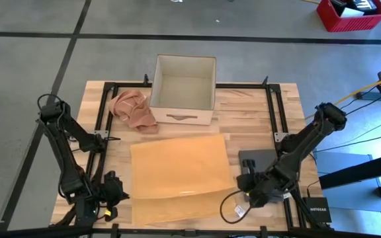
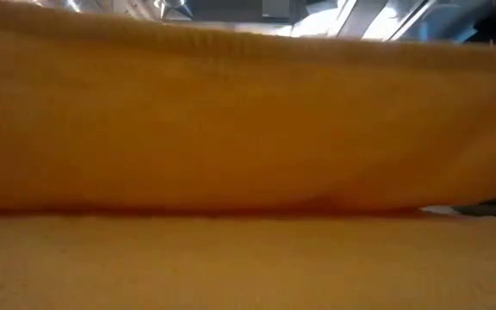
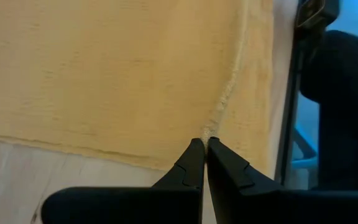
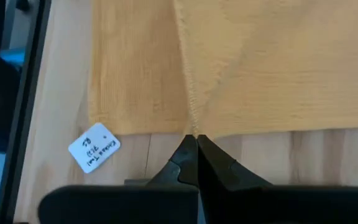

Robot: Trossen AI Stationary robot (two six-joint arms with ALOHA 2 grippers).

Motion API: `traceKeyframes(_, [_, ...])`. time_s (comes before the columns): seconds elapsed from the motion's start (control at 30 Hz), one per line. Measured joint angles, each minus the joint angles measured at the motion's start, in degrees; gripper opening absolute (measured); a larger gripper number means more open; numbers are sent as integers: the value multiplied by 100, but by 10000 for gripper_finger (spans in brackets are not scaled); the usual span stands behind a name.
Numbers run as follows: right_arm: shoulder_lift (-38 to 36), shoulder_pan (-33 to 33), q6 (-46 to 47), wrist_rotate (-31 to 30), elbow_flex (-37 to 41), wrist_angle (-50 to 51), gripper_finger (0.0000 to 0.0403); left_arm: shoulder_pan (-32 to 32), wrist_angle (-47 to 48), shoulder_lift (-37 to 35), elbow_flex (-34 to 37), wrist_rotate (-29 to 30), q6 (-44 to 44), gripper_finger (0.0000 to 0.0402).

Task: Fold towel
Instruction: Fold the yellow towel

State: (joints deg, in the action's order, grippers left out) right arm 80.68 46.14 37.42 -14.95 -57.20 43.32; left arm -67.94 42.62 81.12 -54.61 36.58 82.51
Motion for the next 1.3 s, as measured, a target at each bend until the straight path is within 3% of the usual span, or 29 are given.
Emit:
traceKeyframes(0.6, [-63, -39, -26, -194, -18, -28, 1, 9, 21, -225, -63, -20, -194, 0])
traceKeyframes(0.87, [-150, -41, 414, 512, -20, -76, 1, 4, -63, -392, -66, -50, -316, 0])
traceKeyframes(1.3, [-87, 66, 764, 881, -18, -742, 1, -234, -600, -274, -66, -255, -192, 0])
